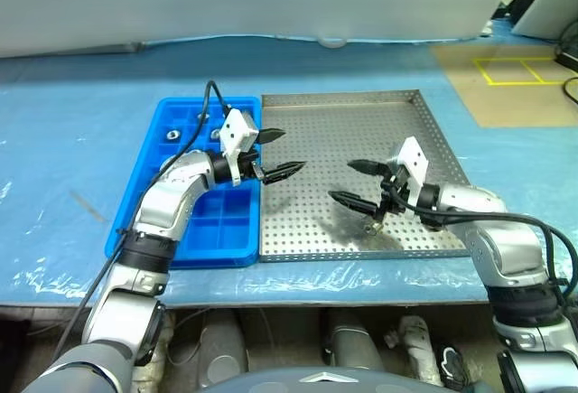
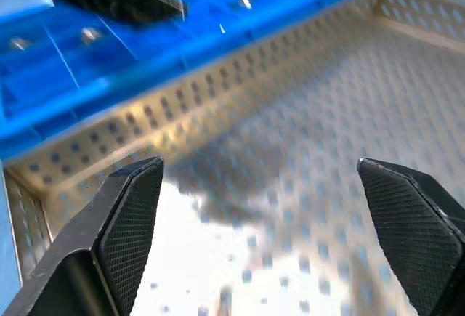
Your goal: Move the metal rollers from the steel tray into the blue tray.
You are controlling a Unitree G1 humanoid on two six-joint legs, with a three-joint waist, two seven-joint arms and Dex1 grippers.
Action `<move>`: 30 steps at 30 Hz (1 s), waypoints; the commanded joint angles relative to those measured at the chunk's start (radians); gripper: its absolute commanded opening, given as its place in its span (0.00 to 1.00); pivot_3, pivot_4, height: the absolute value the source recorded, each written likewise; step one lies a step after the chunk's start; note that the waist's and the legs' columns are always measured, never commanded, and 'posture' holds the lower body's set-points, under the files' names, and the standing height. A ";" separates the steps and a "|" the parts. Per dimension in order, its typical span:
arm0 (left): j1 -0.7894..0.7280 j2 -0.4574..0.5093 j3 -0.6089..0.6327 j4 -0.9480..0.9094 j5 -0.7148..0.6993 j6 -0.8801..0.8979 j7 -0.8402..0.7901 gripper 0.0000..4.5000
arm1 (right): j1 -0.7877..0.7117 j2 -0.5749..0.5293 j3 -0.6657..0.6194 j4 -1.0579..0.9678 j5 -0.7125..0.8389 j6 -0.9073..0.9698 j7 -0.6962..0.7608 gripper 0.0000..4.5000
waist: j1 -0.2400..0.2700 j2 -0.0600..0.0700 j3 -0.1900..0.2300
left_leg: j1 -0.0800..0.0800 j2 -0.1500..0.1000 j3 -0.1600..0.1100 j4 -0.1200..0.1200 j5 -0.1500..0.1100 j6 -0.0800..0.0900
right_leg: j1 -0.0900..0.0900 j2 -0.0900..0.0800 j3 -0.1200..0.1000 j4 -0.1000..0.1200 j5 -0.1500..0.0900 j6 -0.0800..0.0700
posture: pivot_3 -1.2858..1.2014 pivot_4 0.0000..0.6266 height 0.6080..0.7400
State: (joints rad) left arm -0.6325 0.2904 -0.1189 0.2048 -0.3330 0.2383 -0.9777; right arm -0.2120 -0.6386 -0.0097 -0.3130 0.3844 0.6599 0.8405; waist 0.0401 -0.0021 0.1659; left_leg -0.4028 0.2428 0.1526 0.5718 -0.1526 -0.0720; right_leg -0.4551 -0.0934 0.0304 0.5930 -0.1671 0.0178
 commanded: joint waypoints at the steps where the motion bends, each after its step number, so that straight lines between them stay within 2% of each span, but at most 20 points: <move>1: -0.052 -0.028 -0.005 0.051 -0.006 -0.063 -0.046 0.99 | 0.056 -0.034 0.022 -0.062 -0.038 0.070 -0.063 1.00 | -0.013 0.000 0.000 | 0.000 0.000 0.000 0.000 0.000 0.000 | 0.000 0.000 0.000 0.000 0.000 0.000 | 0.39 0.24 1.00; 5: -0.055 -0.038 -0.015 0.073 0.008 -0.084 -0.070 0.99 | 0.092 -0.047 0.034 -0.093 -0.019 0.129 -0.076 1.00 | -0.038 0.001 0.000 | 0.002 0.000 0.000 0.000 -0.001 0.002 | 0.000 0.001 0.001 0.000 0.000 0.000 | 0.39 0.24 1.00; 9: -0.033 -0.034 -0.013 0.063 0.008 -0.091 -0.076 0.99 | 0.079 -0.068 0.073 -0.070 -0.038 0.175 -0.081 1.00 | -0.042 0.000 -0.001 | 0.001 0.000 0.000 0.000 -0.002 0.003 | 0.001 0.000 0.001 0.000 0.000 0.000 | 0.39 0.24 1.00; 12: -0.012 -0.025 -0.010 0.042 0.005 -0.085 -0.071 1.00 | 0.043 -0.060 0.101 -0.039 -0.040 0.206 -0.091 0.85 | -0.042 0.000 -0.001 | 0.002 0.000 0.000 0.000 -0.002 0.003 | 0.002 0.000 0.001 -0.001 0.000 0.000 | 0.40 0.24 1.00; 17: 0.006 -0.015 -0.004 0.008 0.002 -0.075 -0.052 1.00 | -0.003 -0.063 0.126 -0.022 -0.025 0.217 -0.065 0.47 | -0.039 0.000 -0.001 | 0.002 0.000 0.000 0.000 -0.002 0.003 | 0.002 0.000 0.000 -0.001 0.000 0.000 | 0.42 0.24 1.00; 19: 0.016 -0.005 0.009 -0.017 -0.006 -0.068 -0.039 1.00 | -0.032 -0.063 0.141 -0.004 -0.045 0.154 -0.052 0.31 | -0.032 0.000 -0.001 | 0.002 0.000 0.000 0.000 -0.002 0.003 | 0.002 0.000 0.000 -0.001 0.000 0.000 | 0.43 0.24 1.00; 20: 0.020 -0.004 0.023 -0.029 -0.021 -0.056 -0.029 1.00 | -0.049 -0.048 0.133 0.002 -0.035 0.135 -0.049 0.27 | -0.029 0.000 -0.001 | 0.002 0.000 0.000 0.000 -0.002 0.003 | 0.002 0.000 0.000 -0.001 0.000 0.000 | 0.44 0.24 1.00; 25: 0.062 0.018 0.119 -0.140 -0.104 0.036 0.040 1.00 | -0.231 0.095 0.018 0.080 0.109 0.084 -0.013 0.27 | -0.026 0.000 -0.001 | 0.002 0.000 0.000 0.000 -0.001 0.003 | -0.001 0.000 0.001 0.003 0.001 -0.001 | 0.49 0.24 1.00; 30: 0.169 0.072 0.211 -0.298 -0.152 0.108 0.136 1.00 | -0.433 0.198 0.032 0.279 0.111 -0.008 0.042 0.27 | 0.000 0.000 -0.001 | 0.002 0.001 -0.001 0.002 0.000 0.001 | -0.003 0.000 0.000 0.012 -0.001 -0.003 | 0.54 0.24 1.00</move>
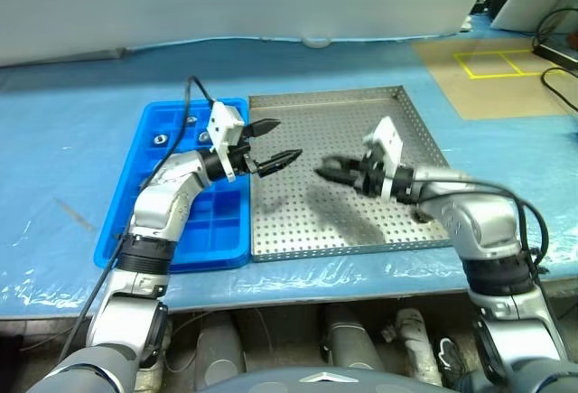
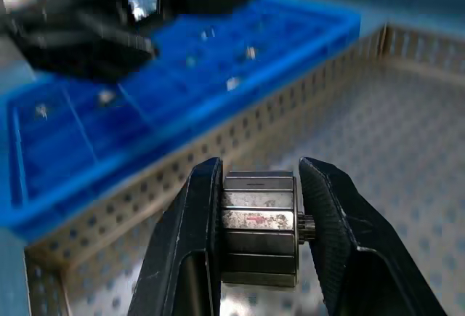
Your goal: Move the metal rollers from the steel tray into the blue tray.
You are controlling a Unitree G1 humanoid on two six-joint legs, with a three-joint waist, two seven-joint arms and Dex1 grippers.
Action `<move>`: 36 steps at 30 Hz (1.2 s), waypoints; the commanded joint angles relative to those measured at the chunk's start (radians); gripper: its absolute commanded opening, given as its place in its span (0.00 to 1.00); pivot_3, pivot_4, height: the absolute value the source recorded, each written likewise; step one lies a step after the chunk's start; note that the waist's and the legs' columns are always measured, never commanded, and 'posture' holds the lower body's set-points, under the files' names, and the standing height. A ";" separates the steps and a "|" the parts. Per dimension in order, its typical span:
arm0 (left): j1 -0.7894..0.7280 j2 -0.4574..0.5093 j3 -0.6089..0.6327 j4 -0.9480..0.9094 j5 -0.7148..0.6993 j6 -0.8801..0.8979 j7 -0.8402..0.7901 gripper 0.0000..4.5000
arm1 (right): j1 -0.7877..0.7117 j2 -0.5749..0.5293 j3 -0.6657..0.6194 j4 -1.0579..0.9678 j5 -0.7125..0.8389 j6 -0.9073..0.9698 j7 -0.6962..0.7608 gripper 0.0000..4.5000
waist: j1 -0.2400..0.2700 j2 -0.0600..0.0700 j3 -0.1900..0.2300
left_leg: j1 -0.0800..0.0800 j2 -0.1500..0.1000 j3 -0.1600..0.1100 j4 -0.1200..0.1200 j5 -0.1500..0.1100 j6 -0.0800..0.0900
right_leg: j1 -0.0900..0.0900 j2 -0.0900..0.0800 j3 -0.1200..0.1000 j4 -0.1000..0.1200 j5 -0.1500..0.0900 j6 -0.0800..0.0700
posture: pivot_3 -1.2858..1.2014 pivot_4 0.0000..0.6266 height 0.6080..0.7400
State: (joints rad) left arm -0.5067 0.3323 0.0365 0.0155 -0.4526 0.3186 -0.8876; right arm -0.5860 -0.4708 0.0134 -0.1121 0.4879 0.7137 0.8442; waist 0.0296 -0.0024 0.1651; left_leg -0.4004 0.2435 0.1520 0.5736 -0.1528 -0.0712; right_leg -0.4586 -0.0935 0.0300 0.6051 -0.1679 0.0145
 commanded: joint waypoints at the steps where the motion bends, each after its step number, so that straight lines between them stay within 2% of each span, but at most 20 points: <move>1: 0.076 0.046 0.071 -0.149 -0.035 0.040 0.065 1.00 | -0.093 0.049 0.030 0.129 -0.009 -0.089 0.056 0.27 | 0.014 0.000 0.000 | 0.000 0.000 0.000 0.000 0.000 0.000 | 0.000 0.000 0.000 0.000 0.000 0.000 | 0.56 0.24 1.00; 7: 0.278 0.107 0.159 -0.379 -0.050 0.101 0.190 1.00 | -0.244 0.166 0.122 0.415 -0.107 -0.270 0.141 0.27 | 0.054 -0.001 0.001 | -0.004 0.001 -0.002 -0.001 0.001 -0.001 | -0.003 0.000 -0.003 0.001 -0.001 -0.002 | 0.65 0.24 1.00; 13: 0.448 0.131 0.229 -0.562 -0.056 0.151 0.303 1.00 | -0.402 0.311 0.111 0.719 -0.177 -0.467 0.123 0.27 | 0.106 -0.001 0.001 | -0.008 0.002 -0.003 -0.002 0.001 -0.001 | -0.007 0.000 -0.005 0.001 -0.003 -0.004 | 0.70 0.24 1.00; 18: 0.517 0.132 0.253 -0.647 -0.070 0.182 0.372 1.00 | -0.474 0.375 0.131 0.932 -0.273 -0.618 0.086 0.27 | 0.149 -0.001 0.001 | -0.011 0.003 -0.005 -0.003 0.001 -0.001 | -0.008 0.000 -0.007 0.001 -0.004 -0.004 | 0.73 0.24 1.00; 25: 0.563 0.155 0.273 -0.668 -0.086 0.194 0.395 1.00 | -0.478 0.419 0.135 1.006 -0.322 -0.674 0.135 0.27 | 0.188 0.000 0.001 | -0.013 0.004 -0.006 -0.003 0.001 -0.002 | -0.011 0.001 -0.008 0.002 -0.004 -0.004 | 0.73 0.24 1.00; 36: 0.548 0.169 0.218 -0.602 -0.053 0.150 0.369 1.00 | -0.391 0.449 0.190 0.957 -0.411 -0.685 0.119 0.27 | 0.190 0.000 0.001 | -0.013 0.005 -0.006 -0.002 0.001 -0.002 | -0.012 0.002 -0.007 0.003 -0.004 -0.004 | 0.71 0.24 1.00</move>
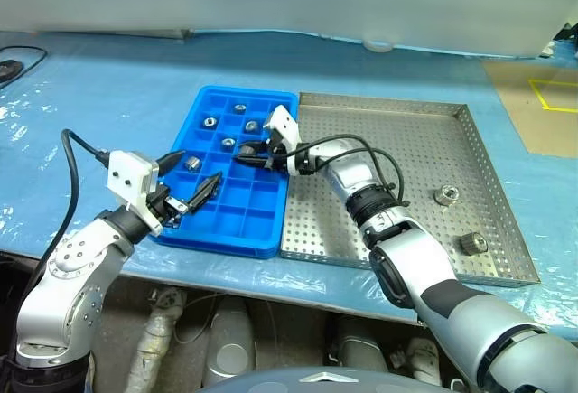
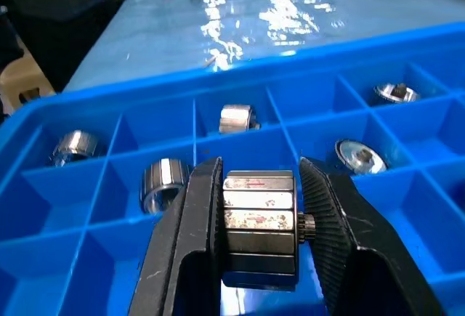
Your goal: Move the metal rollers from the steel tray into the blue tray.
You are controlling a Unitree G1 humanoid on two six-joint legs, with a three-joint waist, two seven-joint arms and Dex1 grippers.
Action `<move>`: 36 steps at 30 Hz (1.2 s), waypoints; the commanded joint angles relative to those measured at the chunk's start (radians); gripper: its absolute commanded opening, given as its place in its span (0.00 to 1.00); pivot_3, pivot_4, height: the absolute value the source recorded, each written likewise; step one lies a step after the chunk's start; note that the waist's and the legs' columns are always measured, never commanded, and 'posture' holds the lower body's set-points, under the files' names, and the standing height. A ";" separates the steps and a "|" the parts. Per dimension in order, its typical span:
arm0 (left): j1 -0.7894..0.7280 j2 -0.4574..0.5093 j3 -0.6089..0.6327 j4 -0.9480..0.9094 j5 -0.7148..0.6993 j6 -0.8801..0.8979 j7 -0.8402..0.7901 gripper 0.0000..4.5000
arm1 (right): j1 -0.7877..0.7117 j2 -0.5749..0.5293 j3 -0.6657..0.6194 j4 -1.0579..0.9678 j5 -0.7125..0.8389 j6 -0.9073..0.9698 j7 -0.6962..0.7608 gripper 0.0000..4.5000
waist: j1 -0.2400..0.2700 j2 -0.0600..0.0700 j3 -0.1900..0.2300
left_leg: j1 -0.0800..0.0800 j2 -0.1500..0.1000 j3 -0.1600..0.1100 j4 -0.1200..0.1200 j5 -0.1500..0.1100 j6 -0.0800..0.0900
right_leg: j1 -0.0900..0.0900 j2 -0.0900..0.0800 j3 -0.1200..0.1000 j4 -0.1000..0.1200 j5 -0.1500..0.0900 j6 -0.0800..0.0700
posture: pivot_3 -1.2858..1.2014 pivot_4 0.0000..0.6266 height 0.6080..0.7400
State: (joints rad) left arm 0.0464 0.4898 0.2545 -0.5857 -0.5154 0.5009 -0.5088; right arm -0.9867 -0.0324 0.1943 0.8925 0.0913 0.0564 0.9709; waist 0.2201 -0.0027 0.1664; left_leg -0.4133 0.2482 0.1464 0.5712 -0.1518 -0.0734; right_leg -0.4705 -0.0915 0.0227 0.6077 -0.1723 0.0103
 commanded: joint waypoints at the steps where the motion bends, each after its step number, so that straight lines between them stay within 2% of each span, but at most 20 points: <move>1: -0.005 0.013 -0.002 0.006 0.013 -0.036 -0.014 1.00 | 0.017 0.012 0.011 -0.052 -0.021 -0.030 -0.016 0.35 | -0.001 0.000 0.000 | 0.000 0.000 0.000 0.000 0.000 0.000 | 0.000 0.000 0.000 0.000 0.000 0.000 | 0.71 0.24 1.00; 7: -0.038 0.013 -0.044 0.052 0.016 -0.052 -0.045 1.00 | 0.030 0.012 -0.024 -0.069 -0.027 -0.031 -0.104 0.77 | -0.005 0.000 0.000 | 0.001 0.000 0.000 0.000 0.000 0.000 | 0.000 0.000 0.001 0.001 0.000 0.000 | 0.68 0.24 1.00; 11: -0.117 -0.004 -0.113 0.124 0.021 -0.067 -0.081 1.00 | 0.060 -0.049 -0.047 -0.130 -0.024 -0.020 -0.140 0.77 | -0.005 0.000 0.000 | 0.001 0.000 0.000 0.001 0.001 -0.001 | 0.001 0.000 0.001 0.002 0.000 0.000 | 0.65 0.24 1.00; 15: -0.248 -0.032 -0.205 0.259 0.041 -0.101 -0.153 1.00 | 0.149 -0.166 -0.090 -0.267 -0.024 0.037 -0.179 0.77 | -0.014 0.000 0.000 | 0.001 -0.001 0.000 0.002 0.002 -0.003 | 0.002 -0.001 0.001 0.003 0.000 0.000 | 0.58 0.24 1.00; 23: -0.471 -0.118 -0.328 0.533 0.082 -0.190 -0.304 1.00 | 0.398 -0.358 -0.201 -0.632 -0.005 0.220 -0.279 0.77 | -0.108 -0.001 0.000 | 0.004 -0.002 0.002 0.002 0.006 -0.008 | 0.002 0.001 0.005 0.004 0.001 0.001 | 0.49 0.24 1.00; 29: -0.596 -0.181 -0.381 0.710 0.112 -0.252 -0.411 1.00 | 0.537 -0.400 -0.312 -0.858 0.044 0.364 -0.379 0.77 | -0.180 -0.001 0.000 | 0.009 -0.002 0.005 0.001 0.006 -0.008 | 0.004 0.002 0.008 0.003 0.001 0.001 | 0.43 0.24 1.00; 36: -0.695 -0.243 -0.414 0.861 0.147 -0.314 -0.506 1.00 | 0.629 -0.418 -0.388 -0.953 0.035 0.493 -0.514 0.77 | -0.217 0.000 0.000 | 0.012 -0.003 0.006 0.002 0.005 -0.007 | 0.008 0.002 0.010 0.001 0.002 0.003 | 0.38 0.24 1.00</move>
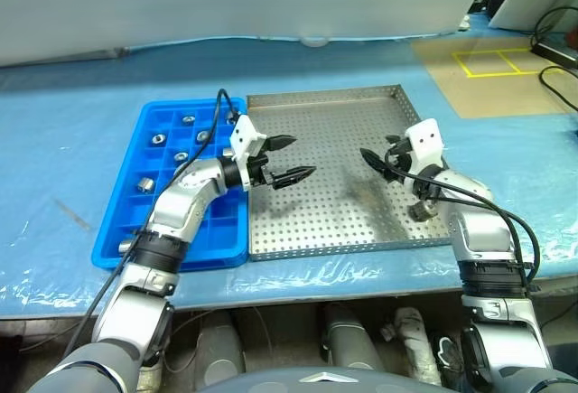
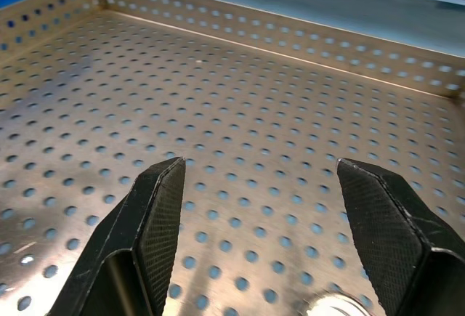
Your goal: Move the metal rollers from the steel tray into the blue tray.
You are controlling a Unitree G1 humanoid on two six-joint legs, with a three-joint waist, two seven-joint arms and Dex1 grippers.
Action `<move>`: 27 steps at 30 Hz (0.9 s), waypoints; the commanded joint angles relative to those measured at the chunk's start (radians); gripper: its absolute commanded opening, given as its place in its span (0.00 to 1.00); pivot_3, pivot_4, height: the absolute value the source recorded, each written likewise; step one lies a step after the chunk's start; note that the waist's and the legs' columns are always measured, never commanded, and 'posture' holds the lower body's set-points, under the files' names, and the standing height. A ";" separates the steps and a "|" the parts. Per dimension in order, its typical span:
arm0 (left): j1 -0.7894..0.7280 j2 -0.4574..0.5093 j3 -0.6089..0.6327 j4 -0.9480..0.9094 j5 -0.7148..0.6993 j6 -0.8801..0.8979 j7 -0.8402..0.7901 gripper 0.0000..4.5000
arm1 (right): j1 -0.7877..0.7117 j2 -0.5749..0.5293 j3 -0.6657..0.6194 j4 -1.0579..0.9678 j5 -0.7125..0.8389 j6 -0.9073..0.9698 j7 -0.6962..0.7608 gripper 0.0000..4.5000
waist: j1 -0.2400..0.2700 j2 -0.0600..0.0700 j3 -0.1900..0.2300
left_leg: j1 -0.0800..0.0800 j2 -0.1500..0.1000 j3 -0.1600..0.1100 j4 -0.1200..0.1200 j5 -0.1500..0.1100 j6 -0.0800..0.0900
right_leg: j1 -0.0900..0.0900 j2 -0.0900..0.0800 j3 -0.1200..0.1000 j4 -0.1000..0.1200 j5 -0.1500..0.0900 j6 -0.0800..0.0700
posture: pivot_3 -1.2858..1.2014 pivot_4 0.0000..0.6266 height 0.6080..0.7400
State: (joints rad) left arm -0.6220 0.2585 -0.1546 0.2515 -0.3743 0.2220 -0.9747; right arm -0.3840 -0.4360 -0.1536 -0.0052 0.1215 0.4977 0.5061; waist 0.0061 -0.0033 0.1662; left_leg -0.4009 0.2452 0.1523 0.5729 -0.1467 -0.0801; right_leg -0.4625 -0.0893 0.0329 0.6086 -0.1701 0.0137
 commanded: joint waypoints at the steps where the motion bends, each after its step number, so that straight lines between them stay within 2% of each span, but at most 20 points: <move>1: -0.032 -0.017 -0.006 0.035 0.009 -0.040 -0.049 1.00 | 0.039 -0.013 -0.045 -0.065 0.011 0.070 -0.059 0.77 | -0.007 0.000 0.000 | 0.001 0.000 0.000 0.000 0.000 0.000 | 0.001 0.000 0.000 -0.001 0.000 0.000 | 0.38 0.24 1.00; 9: -0.042 -0.044 -0.003 0.069 0.031 -0.060 -0.072 1.00 | 0.093 0.028 -0.067 -0.045 0.070 0.180 -0.099 0.77 | -0.021 0.000 0.000 | 0.002 0.000 0.000 0.000 -0.003 0.005 | 0.003 0.000 0.000 -0.003 0.000 0.000 | 0.37 0.24 1.00; 12: -0.041 -0.042 -0.001 0.078 0.042 -0.067 -0.076 1.00 | 0.093 0.037 -0.063 -0.055 0.096 0.189 -0.089 0.63 | -0.021 0.000 0.000 | 0.004 0.000 0.000 0.000 -0.003 0.006 | 0.005 -0.001 0.000 -0.003 0.000 0.000 | 0.37 0.24 1.00; 16: -0.036 -0.040 0.003 0.074 0.049 -0.069 -0.073 1.00 | 0.074 0.031 -0.046 -0.054 0.103 0.187 -0.081 0.34 | -0.021 0.000 0.000 | 0.004 -0.001 0.000 0.000 -0.003 0.006 | 0.005 -0.001 0.000 -0.003 -0.001 0.001 | 0.38 0.24 1.00; 17: -0.033 -0.038 0.001 0.073 0.055 -0.075 -0.071 1.00 | 0.067 0.030 -0.042 -0.048 0.104 0.185 -0.078 0.31 | -0.021 0.000 0.000 | 0.004 -0.001 0.000 0.000 -0.003 0.006 | 0.005 -0.001 0.000 -0.003 -0.001 0.001 | 0.38 0.24 1.00; 21: -0.011 -0.030 0.012 0.039 0.051 -0.067 -0.054 1.00 | 0.029 0.026 -0.012 -0.012 0.092 0.166 -0.067 0.01 | -0.022 0.000 0.000 | 0.004 0.000 0.001 0.000 -0.003 0.006 | 0.005 -0.001 0.000 -0.003 0.000 0.000 | 0.39 0.24 1.00; 27: 0.009 0.002 0.036 0.008 0.045 -0.060 -0.027 1.00 | -0.032 0.028 -0.010 0.014 0.123 0.100 -0.022 0.01 | -0.019 0.000 0.000 | 0.002 -0.001 0.001 -0.001 -0.003 0.006 | 0.004 -0.001 -0.001 -0.003 0.000 0.000 | 0.42 0.24 1.00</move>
State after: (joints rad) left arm -0.6130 0.2499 -0.1452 0.3087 -0.3233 0.1643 -1.0100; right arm -0.3797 -0.4023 -0.1459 0.0315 0.2104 0.6370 0.4674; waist -0.0131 -0.0031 0.1661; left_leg -0.3989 0.2445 0.1528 0.5719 -0.1500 -0.0745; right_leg -0.4589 -0.0905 0.0322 0.6052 -0.1702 0.0137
